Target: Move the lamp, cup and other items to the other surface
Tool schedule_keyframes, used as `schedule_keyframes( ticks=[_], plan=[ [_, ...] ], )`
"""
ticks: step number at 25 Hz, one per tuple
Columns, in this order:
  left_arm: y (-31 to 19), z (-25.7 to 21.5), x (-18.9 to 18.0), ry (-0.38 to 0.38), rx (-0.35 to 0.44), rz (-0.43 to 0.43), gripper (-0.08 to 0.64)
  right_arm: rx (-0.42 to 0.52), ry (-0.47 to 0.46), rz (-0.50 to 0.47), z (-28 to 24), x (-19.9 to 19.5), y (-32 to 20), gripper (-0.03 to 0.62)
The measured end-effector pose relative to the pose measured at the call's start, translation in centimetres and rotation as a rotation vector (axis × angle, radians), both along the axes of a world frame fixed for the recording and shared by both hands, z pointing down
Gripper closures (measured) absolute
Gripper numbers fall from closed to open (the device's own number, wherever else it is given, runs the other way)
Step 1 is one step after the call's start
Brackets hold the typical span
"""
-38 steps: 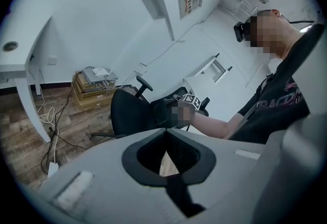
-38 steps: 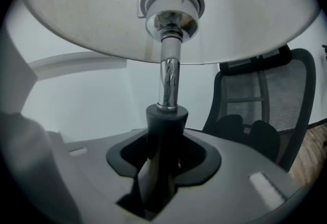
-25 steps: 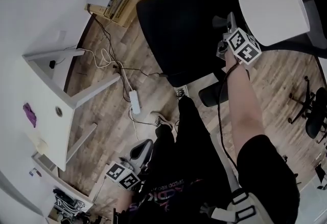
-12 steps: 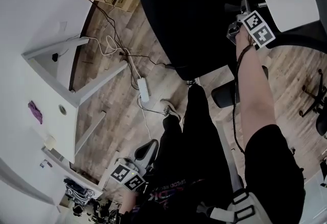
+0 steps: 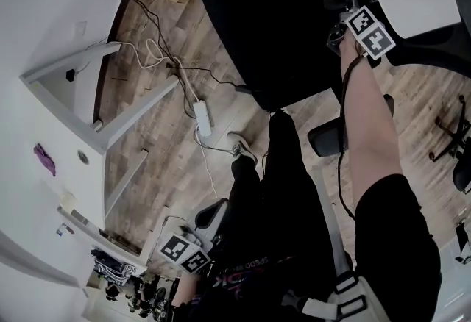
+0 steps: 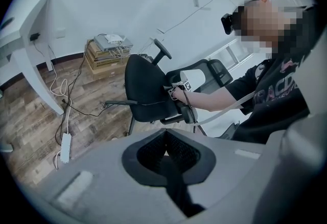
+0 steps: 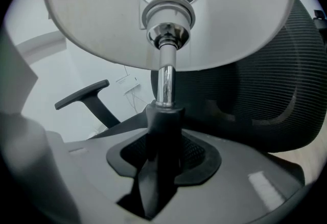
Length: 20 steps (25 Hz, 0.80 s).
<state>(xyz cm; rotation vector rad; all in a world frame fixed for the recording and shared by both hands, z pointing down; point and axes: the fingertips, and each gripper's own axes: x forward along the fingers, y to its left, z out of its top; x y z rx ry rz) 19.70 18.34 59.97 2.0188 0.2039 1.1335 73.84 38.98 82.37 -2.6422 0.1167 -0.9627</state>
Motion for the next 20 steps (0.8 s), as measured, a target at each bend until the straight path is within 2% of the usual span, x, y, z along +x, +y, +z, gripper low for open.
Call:
schedule_keyframes(
  ticks=[12, 15, 17, 20],
  plan=[
    [-0.7, 0.5, 0.3, 0.008, -0.021, -0.024, 0.561, -0.04, 0.006, -0.022, 0.3, -0.1, -0.2, 0.434],
    [-1.0, 0.4, 0.3, 0.022, -0.021, -0.041, 0.561, -0.07, -0.026, -0.019, 0.5, -0.3, 0.2, 0.403],
    [-1.0, 0.1, 0.5, 0.037, -0.02, -0.051, 0.561, -0.068, -0.059, 0.012, 0.6, -0.8, 0.7, 0.356],
    [-1.2, -0.6, 0.8, 0.069, -0.016, -0.066, 0.561, -0.057, -0.106, 0.052, 0.4, -1.9, 1.3, 0.353]
  ],
)
